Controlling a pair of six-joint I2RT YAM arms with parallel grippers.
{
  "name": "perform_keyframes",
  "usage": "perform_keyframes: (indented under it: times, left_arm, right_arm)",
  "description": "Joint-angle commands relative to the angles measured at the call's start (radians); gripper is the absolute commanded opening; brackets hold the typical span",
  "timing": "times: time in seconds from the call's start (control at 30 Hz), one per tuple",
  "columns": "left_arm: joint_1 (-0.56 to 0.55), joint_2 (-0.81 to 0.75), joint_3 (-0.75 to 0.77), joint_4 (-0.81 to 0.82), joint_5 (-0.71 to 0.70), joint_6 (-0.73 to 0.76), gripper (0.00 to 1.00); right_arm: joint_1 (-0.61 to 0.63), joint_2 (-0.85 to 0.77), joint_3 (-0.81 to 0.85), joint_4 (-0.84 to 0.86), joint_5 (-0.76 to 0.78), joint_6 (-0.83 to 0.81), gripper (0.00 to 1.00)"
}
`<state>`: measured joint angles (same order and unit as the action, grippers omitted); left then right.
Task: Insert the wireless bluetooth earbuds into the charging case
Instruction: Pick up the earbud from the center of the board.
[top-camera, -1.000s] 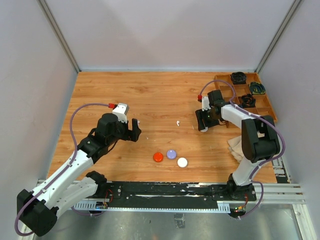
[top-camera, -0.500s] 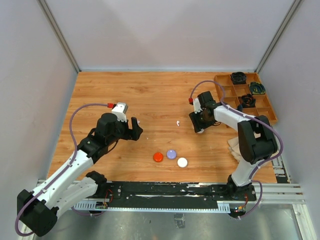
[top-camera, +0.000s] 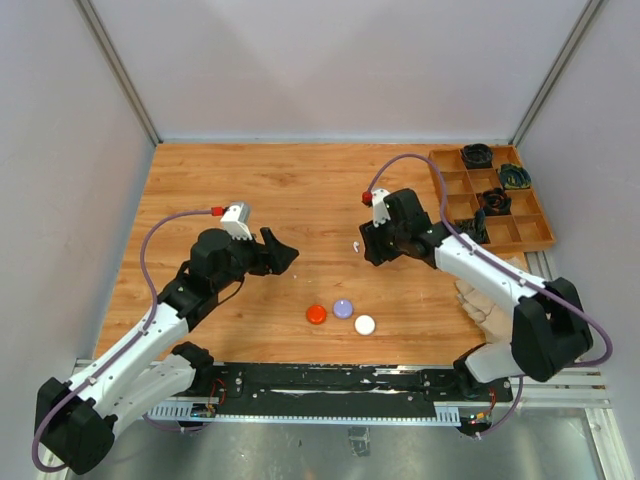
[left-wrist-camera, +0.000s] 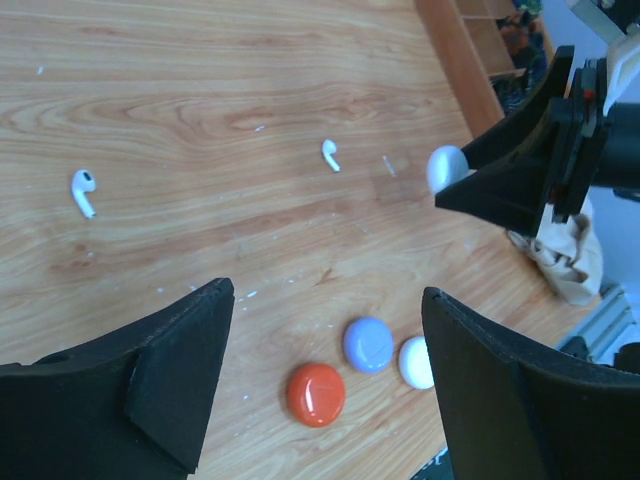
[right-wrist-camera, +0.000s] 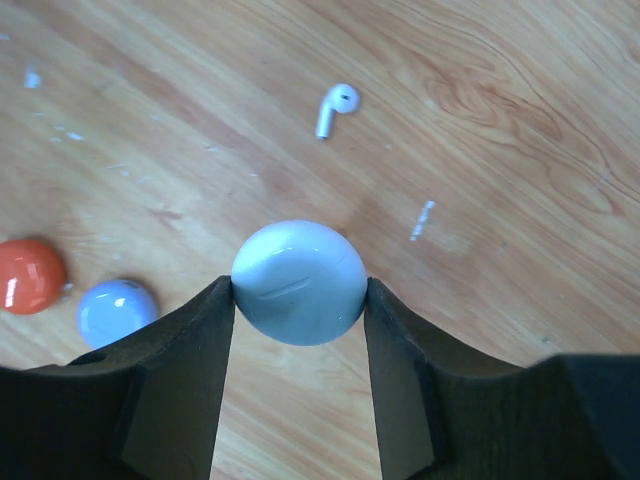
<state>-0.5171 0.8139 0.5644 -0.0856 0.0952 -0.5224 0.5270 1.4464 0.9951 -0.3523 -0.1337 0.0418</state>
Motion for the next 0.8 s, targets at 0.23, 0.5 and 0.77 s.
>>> perform_keyframes:
  times: [0.23, 0.5, 0.77]
  left_arm:
    - [0.001, 0.036, -0.049, 0.258, 0.125, -0.157, 0.8]
    - [-0.093, 0.104, -0.044, 0.361, 0.112, -0.183, 0.75]
    - [-0.14, 0.147, -0.055, 0.467, 0.119, -0.211, 0.68]
  right_arm:
    - [0.201, -0.204, -0.114, 0.257, -0.004, 0.129, 0.41]
    - [0.283, -0.299, -0.207, 0.426, -0.033, 0.14, 0.41]
    - [0.332, -0.36, -0.277, 0.558, -0.049, 0.117, 0.41]
